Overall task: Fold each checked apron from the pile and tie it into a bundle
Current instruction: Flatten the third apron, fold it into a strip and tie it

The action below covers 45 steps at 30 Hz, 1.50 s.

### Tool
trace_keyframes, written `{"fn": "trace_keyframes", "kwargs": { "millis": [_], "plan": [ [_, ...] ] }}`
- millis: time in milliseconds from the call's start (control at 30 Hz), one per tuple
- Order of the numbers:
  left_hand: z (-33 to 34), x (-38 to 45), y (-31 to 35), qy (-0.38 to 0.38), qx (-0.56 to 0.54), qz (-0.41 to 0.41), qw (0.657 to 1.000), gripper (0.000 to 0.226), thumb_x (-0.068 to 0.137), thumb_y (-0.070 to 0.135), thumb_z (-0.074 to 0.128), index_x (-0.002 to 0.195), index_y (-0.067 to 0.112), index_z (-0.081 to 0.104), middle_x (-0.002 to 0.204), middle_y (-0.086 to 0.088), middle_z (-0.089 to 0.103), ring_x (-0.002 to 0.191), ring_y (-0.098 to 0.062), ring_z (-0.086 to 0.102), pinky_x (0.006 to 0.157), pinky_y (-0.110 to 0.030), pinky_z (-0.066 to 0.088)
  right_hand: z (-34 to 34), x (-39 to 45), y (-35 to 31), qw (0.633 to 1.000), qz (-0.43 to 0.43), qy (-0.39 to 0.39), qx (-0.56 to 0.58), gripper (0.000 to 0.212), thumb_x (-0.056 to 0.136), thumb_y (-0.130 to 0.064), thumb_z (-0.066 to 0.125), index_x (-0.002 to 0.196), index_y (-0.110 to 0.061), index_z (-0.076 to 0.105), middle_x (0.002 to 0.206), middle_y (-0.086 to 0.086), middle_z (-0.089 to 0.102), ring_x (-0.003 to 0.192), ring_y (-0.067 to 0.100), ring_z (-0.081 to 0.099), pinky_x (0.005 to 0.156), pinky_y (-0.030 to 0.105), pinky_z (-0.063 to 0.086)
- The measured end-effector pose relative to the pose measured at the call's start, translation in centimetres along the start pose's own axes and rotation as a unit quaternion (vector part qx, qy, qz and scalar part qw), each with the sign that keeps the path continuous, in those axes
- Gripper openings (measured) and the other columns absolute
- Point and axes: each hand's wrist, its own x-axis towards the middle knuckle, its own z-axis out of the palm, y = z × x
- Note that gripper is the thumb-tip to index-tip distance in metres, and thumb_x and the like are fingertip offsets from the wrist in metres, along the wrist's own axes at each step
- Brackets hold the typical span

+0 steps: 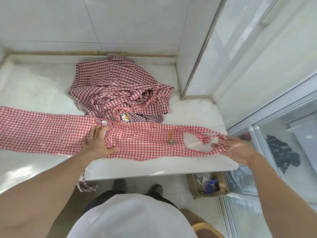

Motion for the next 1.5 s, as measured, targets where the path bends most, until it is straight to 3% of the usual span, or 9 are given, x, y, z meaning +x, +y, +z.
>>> {"fn": "trace_keyframes", "kwargs": {
  "millis": [133,300,433,533,700,967,1200,1333,1500],
  "plan": [
    [0.0,-0.4,0.5,-0.012,0.012,0.003,1.000,0.119,0.075,0.067,0.072,0.155,0.029,-0.008,0.162,0.002,-0.029,0.149,-0.023,-0.027,0.118,-0.061,-0.005,-0.7,-0.3,-0.1,0.980,-0.064,0.023,0.188,0.013,0.087,-0.016,0.067,0.078,-0.008,0.062,0.058,0.002,0.056,0.058,0.013,0.058,0.083,0.039,0.059],
    [0.2,-0.8,1.0,-0.019,0.020,-0.007,1.000,0.121,0.075,0.063,0.074,0.155,0.029,-0.010,0.160,0.002,-0.032,0.148,-0.023,-0.028,0.119,-0.062,-0.004,1.4,1.6,-0.9,0.914,-0.083,0.095,0.386,0.015,0.098,-0.019,0.060,0.106,-0.007,0.057,0.083,0.001,0.061,0.069,0.015,0.063,0.090,0.040,0.055],
    [-0.2,-0.7,1.6,-0.014,0.024,-0.022,0.999,0.121,0.073,0.061,0.078,0.155,0.028,-0.005,0.163,0.000,-0.024,0.150,-0.025,-0.021,0.117,-0.065,0.000,1.5,3.5,-0.6,0.961,-0.028,0.156,0.226,0.020,0.099,-0.009,0.055,0.078,-0.010,0.056,0.072,0.004,0.045,0.058,0.014,0.044,0.059,0.028,0.054],
    [-0.8,-1.7,4.8,0.034,0.108,-0.066,0.991,0.113,0.074,0.057,0.078,0.153,0.019,0.007,0.162,-0.017,0.005,0.150,-0.037,0.004,0.119,-0.057,0.011,1.2,3.6,-0.1,0.970,-0.005,0.208,0.124,0.012,0.095,0.000,0.055,0.087,-0.008,0.058,0.072,0.006,0.048,0.062,0.013,0.044,0.070,0.030,0.052],
    [0.8,-3.1,11.2,0.223,0.083,0.258,0.937,0.058,0.089,0.024,0.063,0.142,0.017,0.042,0.138,-0.002,0.044,0.133,-0.022,0.035,0.119,-0.042,0.023,2.2,3.8,1.0,0.972,-0.005,0.230,0.057,0.009,0.095,0.001,0.056,0.096,-0.006,0.062,0.069,0.005,0.055,0.062,0.012,0.051,0.061,0.026,0.053],
    [-0.2,-0.9,17.9,0.087,0.152,0.236,0.956,0.041,0.089,0.029,0.071,0.126,0.017,0.059,0.125,-0.003,0.055,0.116,-0.019,0.053,0.108,-0.039,0.040,2.5,4.3,1.5,0.964,-0.010,0.239,0.120,0.008,0.097,-0.001,0.055,0.092,-0.006,0.060,0.064,0.004,0.048,0.057,0.013,0.044,0.063,0.026,0.045],
    [-3.6,0.2,18.4,0.040,-0.097,0.187,0.977,0.014,0.104,0.033,0.048,0.099,0.021,0.053,0.091,-0.006,0.064,0.073,-0.019,0.059,0.067,-0.038,0.049,1.2,3.5,2.2,0.958,-0.023,0.229,0.170,0.003,0.093,-0.005,0.064,0.090,-0.004,0.064,0.077,0.010,0.061,0.072,0.018,0.057,0.071,0.032,0.056],
    [-3.8,0.6,18.4,0.002,-0.173,0.206,0.963,0.002,0.100,0.018,0.057,0.100,0.020,0.056,0.103,0.000,0.066,0.090,-0.013,0.064,0.085,-0.033,0.053,0.7,3.1,2.7,0.956,-0.029,0.230,0.182,0.003,0.091,-0.004,0.066,0.093,-0.002,0.065,0.084,0.012,0.064,0.079,0.019,0.061,0.084,0.038,0.056],
    [-4.0,0.8,20.9,-0.070,-0.140,0.222,0.962,0.020,0.087,0.027,0.076,0.102,0.019,0.066,0.101,0.002,0.068,0.095,-0.012,0.066,0.089,-0.030,0.055,1.1,3.3,2.4,0.957,-0.020,0.233,0.170,0.003,0.092,-0.004,0.065,0.091,-0.002,0.066,0.072,0.009,0.064,0.060,0.014,0.060,0.066,0.032,0.062]
  ]
}}
